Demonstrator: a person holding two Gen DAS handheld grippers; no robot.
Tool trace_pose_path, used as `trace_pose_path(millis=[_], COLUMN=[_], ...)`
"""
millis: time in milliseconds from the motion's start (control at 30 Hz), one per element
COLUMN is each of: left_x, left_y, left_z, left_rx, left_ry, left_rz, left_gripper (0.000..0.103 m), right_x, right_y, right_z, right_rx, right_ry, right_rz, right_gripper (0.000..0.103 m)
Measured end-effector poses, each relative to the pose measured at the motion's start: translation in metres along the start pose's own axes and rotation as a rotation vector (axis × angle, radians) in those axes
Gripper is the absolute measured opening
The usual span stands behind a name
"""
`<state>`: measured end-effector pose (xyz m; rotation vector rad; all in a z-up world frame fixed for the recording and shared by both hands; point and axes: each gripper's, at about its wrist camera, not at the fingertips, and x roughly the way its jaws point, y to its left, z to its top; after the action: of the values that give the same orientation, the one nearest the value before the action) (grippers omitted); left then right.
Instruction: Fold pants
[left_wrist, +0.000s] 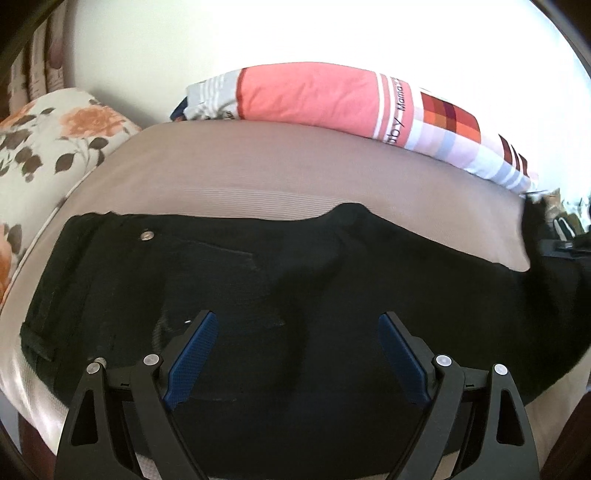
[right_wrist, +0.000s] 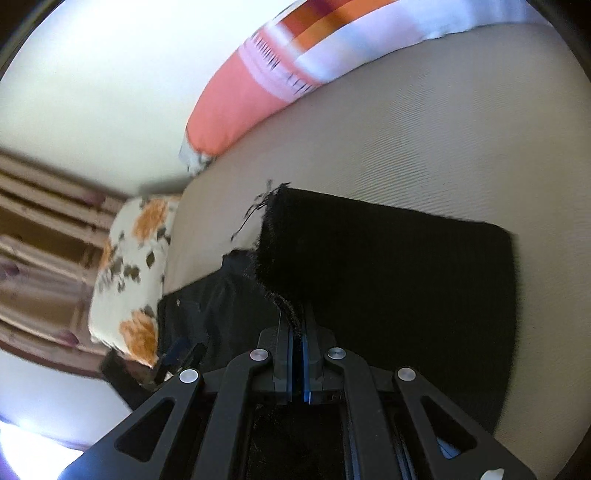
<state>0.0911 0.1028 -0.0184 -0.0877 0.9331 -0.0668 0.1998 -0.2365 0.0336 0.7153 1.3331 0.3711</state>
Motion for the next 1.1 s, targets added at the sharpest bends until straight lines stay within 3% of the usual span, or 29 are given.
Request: trace_pose_path(millis=[433, 533, 633, 800, 900, 967, 1100], left_x=[-0.022, -0.021, -0.018, -0.012, 0.0, 0.01, 0.034], left_y=[0.031, 0.029, 0.024, 0.015, 0.01, 0.007, 0.006], left_z=[0.001, 0.002, 0.004, 0.008, 0.01, 0.011, 0.016], left_rx=[-0.055, -0.057, -0.054, -0.061, -0.086, -0.108, -0.183], left_ry=[-0.029, -0.019, 0.001, 0.054, 0.129, 0.189, 0.303], left_rz=[-0.052, -0.092, -0.129, -0.24, -0.34, -0.412, -0.492], left_gripper=[0.088, 0.088, 0.088, 0.088, 0.085, 0.08, 0.056], right_x=[0.14, 0.15, 0.146, 0.099, 0.071, 0.057, 0.031], right_y=[0.07, 0.074, 0.076, 0.077, 0.06, 0.045, 0.016], right_z=[-0.016, -0.019, -0.018, -0.025, -0.032, -0.038, -0.055], right_rx=[-0.156, -0.2, -0.182, -0.227, -0.199, -0.158, -0.099], right_ry=[0.18, 0.2, 0.196, 0.104, 0.054, 0.036, 0.004], right_rz=[-0.052, -0.082, -0.041, -0.034, -0.048, -0.055, -0.073], right_gripper=[0.005, 0.013, 0.03, 0.043, 0.048, 0.048, 0.048])
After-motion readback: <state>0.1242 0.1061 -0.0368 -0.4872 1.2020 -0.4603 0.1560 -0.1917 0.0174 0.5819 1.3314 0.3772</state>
